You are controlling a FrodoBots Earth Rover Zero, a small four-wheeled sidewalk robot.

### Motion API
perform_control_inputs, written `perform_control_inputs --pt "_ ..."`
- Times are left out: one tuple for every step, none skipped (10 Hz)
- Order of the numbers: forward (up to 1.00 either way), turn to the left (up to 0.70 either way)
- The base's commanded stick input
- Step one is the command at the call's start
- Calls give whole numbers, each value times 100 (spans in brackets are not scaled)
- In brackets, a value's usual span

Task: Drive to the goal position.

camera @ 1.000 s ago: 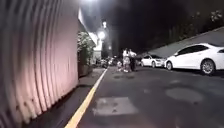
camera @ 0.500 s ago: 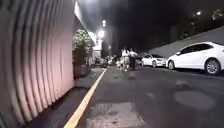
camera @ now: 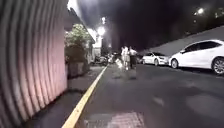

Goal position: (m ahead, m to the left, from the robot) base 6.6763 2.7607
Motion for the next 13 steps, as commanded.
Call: perform_control_inputs --pt "70 0" --pt "70 0" --pt "70 0" --pt "70 0" --pt "70 0" --pt "70 0" --pt "70 0" --pt "52 0" --pt "45 0" --pt "45 0" --pt "45 0" --pt "45 0" --pt "45 0"
